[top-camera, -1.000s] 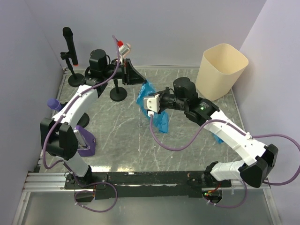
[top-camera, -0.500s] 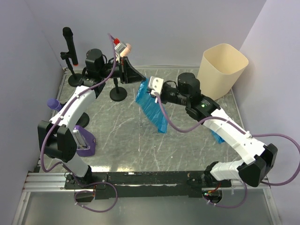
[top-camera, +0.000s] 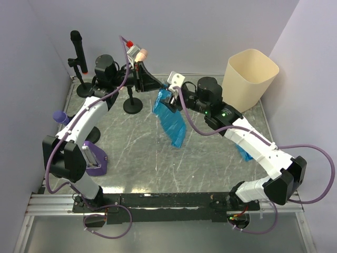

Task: Put the trash bags into the trash bin

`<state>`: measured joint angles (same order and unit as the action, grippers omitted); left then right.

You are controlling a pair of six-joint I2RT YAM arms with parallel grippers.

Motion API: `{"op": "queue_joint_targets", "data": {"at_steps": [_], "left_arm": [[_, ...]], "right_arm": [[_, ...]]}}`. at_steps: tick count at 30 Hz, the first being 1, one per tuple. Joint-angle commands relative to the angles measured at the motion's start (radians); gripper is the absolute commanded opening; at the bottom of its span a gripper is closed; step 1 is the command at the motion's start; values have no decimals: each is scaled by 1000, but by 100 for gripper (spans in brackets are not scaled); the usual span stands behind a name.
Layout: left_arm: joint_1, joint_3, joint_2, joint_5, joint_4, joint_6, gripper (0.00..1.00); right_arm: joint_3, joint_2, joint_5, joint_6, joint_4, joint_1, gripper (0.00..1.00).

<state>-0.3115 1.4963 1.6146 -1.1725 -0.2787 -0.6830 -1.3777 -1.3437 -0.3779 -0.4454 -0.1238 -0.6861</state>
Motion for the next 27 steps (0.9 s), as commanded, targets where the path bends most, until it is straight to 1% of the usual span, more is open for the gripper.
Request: {"op": "queue_joint_targets", "data": {"at_steps": [1,4,7,9,11,12,14,17,19,20,21,22,23,25,27], "left_arm": [[-11,21,-25,8,-63,-62,1],[-20,18,-38,36,-70,-82,1],[-37,28,-44,79,-42,-76,1],[-52,35,-51,103,-24,-66,1],[-66,41,-62,138,-13,-52,1],[-73,39,-67,149,-19,-50,1],[-81,44,-67,160,-24,-50,1],[-77,45,-76,183,-17,-46,1],[-72,45,-88,201,-17,-43,1],[-67,44,-94,209,-20,-44,1],[-60,44,-100,208,-27,-47,1],[-51,44,-107,202,-33,-50,1],[-41,45,-111,188,-40,-59,1],[-18,44,-122,133,-66,-67,5],[-3,36,-133,62,-56,-43,14]], "right_arm": [[-17,-3,11,-26,49,3,63],[-6,-3,0,-3,58,3,67],[-7,-18,52,59,97,3,69],[-26,-34,106,123,119,5,70],[-50,-52,138,195,164,13,68],[-69,-63,140,224,168,19,65],[-112,-84,134,266,164,28,53],[-170,-103,106,251,136,30,37],[-172,-92,88,235,127,36,32],[-163,-78,67,229,80,42,29],[-150,-57,33,218,60,52,24],[-130,-40,-2,209,43,62,16],[-112,-16,-53,197,20,74,13],[-87,24,-163,186,-26,101,10],[-95,47,-315,174,-92,131,10]]}}
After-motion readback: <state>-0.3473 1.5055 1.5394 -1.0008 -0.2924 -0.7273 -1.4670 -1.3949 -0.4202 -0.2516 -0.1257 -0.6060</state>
